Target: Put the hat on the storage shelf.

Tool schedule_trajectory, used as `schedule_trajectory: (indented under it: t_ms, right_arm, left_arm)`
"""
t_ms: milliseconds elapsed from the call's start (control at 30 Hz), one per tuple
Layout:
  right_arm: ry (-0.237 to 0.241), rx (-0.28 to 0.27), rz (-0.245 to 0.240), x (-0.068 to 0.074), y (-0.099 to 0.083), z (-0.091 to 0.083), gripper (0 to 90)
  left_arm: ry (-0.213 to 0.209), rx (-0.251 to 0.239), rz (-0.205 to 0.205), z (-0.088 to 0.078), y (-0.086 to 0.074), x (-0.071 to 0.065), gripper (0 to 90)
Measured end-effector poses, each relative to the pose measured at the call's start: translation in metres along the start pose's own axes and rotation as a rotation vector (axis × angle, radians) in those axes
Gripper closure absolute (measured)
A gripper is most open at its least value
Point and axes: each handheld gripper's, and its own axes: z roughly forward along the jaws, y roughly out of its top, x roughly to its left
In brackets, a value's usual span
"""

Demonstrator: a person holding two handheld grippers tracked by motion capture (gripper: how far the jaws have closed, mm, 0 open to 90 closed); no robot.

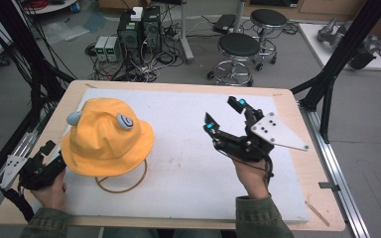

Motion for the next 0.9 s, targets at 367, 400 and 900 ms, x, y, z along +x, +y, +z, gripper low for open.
schedule_trajectory:
  t_ms: [367,400,900]
  right_arm:
    - [-0.15,0.068,0.047,-0.038,-0.021,-0.039,24.3]
    - [-0.174,0.087,0.061,-0.045,-0.026,-0.046,24.0]
    - [-0.3,0.203,0.08,-0.071,-0.061,-0.073,20.8]
  left_arm:
    - [0.001,0.001,0.03,0.0,0.001,-0.003,31.4]
    - [0.002,0.0,0.034,0.0,0.001,-0.003,31.4]
    - [0.006,0.001,0.059,0.0,0.001,-0.004,31.0]
